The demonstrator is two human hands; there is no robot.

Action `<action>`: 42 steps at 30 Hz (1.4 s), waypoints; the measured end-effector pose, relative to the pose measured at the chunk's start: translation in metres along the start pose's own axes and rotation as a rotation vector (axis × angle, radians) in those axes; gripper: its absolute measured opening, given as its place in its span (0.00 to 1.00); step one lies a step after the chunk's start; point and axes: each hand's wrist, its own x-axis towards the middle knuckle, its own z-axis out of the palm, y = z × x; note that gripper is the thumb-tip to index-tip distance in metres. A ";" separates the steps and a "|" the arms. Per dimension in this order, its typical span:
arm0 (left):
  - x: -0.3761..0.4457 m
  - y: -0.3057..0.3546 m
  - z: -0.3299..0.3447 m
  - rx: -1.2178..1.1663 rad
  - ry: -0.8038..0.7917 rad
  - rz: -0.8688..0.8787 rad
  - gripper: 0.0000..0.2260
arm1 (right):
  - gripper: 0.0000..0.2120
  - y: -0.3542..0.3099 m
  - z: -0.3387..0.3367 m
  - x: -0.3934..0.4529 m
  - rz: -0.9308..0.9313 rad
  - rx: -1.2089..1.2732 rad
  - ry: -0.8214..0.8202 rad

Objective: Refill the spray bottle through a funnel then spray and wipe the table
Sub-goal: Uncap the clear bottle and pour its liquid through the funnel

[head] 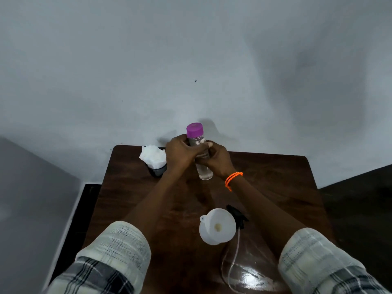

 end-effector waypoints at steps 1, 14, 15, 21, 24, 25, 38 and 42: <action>-0.001 0.007 -0.003 -0.038 -0.037 0.001 0.23 | 0.23 -0.008 -0.006 -0.002 -0.018 0.020 0.003; -0.019 0.101 -0.050 -0.881 -0.576 0.004 0.23 | 0.17 -0.097 -0.071 -0.066 -0.029 0.205 -0.115; -0.023 0.108 -0.050 -0.906 -0.628 0.027 0.24 | 0.16 -0.102 -0.073 -0.072 -0.028 0.213 -0.134; -0.046 0.137 -0.048 -1.000 -0.859 0.141 0.20 | 0.17 -0.121 -0.087 -0.105 -0.040 0.276 -0.229; -0.055 0.147 -0.045 -1.000 -0.813 0.146 0.13 | 0.17 -0.122 -0.091 -0.117 -0.043 0.274 -0.178; -0.058 0.150 -0.044 -1.000 -0.798 0.145 0.11 | 0.16 -0.123 -0.092 -0.121 -0.040 0.270 -0.161; -0.092 0.160 -0.031 -0.644 -0.490 0.168 0.16 | 0.12 -0.121 -0.087 -0.161 -0.023 0.207 0.074; -0.099 0.162 -0.026 -0.455 -0.398 0.183 0.28 | 0.13 -0.116 -0.087 -0.168 -0.020 0.210 0.067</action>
